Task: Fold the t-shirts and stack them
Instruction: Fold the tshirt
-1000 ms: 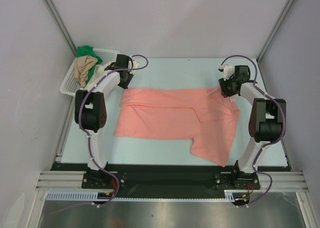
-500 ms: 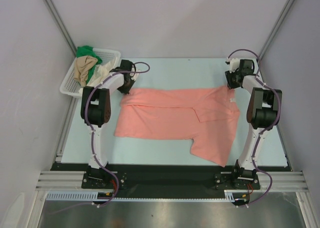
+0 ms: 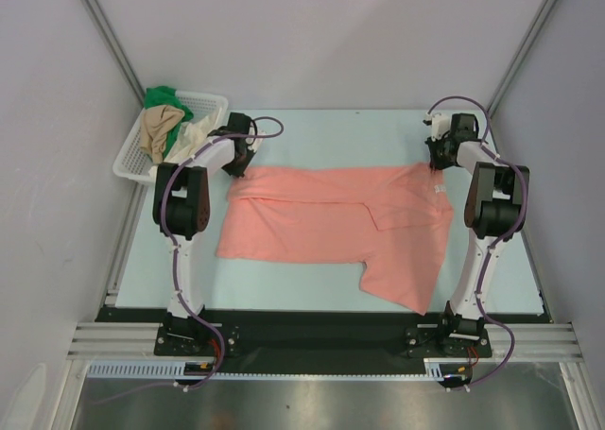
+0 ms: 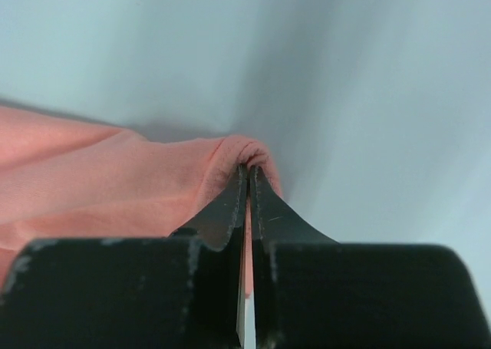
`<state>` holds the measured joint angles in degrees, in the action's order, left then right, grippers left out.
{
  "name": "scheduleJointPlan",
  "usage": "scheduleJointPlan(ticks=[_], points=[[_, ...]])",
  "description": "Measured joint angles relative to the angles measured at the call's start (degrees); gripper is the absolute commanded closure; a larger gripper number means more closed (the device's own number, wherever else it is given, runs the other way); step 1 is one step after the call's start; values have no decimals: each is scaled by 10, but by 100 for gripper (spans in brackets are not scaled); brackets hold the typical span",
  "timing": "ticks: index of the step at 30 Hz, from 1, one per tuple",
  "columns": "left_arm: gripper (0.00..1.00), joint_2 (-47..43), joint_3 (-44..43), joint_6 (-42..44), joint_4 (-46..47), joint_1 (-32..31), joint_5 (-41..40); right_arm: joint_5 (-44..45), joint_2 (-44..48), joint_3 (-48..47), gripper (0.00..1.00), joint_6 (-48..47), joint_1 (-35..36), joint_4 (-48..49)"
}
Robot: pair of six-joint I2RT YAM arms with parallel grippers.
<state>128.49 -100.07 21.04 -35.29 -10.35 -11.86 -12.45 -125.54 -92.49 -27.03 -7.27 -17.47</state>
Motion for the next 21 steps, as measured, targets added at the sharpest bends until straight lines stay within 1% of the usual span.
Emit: scheduleJointPlan(ticks=[6,14,18,20,21], points=[[79,5,-5,0,0,0,-4,6,-9,-12,100,0,0,-1],[78,48,-71,0,0,0,-16,14,-57,-85,100,0,0,-1],[78,60,-90,0,2,0,-18,16,-80,-120,100,0,1,-1],[76,61,-92,1,4,0,-21,17,-92,-138,100,0,1,1],[72,61,-92,1,4,0,-23,18,-97,-145,100,0,1,3]])
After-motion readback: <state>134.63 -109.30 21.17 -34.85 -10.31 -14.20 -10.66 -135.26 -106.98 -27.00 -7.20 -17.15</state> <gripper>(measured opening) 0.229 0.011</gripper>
